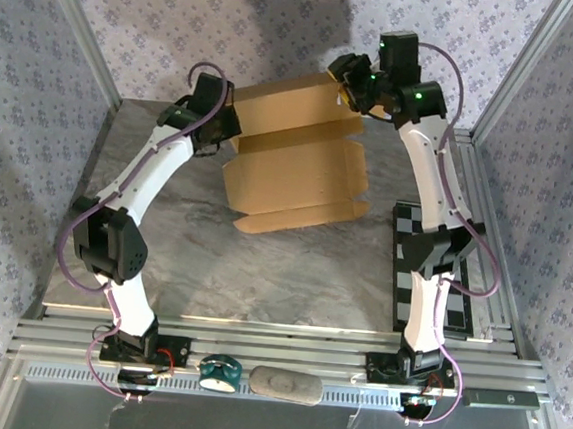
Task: Fold the paper box
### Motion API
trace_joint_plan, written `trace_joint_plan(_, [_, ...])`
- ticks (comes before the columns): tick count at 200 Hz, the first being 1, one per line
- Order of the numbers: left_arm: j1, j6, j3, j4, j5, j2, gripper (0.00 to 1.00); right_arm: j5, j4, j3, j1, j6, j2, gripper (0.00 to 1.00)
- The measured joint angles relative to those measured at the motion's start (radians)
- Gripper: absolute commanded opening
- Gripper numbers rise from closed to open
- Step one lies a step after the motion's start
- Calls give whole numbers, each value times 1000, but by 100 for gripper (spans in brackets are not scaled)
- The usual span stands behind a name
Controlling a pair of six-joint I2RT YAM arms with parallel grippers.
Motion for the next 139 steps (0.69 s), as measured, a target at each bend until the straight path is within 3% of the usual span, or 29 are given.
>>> trace_joint_plan(44, [100, 3, 23, 2, 156, 23, 0, -64, 159, -539, -225, -79, -373, 38])
trace_joint_plan(61, [118, 10, 29, 4, 207, 33, 0, -101, 229, -682, -312, -68, -451, 31])
trace_joint_plan(81, [132, 11, 36, 8, 266, 48, 0, -195, 284, -729, -349, -74, -422, 26])
trace_joint_plan(115, [143, 10, 46, 17, 341, 71, 0, -357, 372, -726, -332, -76, -245, 30])
trace_joint_plan(139, [146, 7, 47, 23, 370, 79, 0, -410, 356, -628, -297, -77, -114, 30])
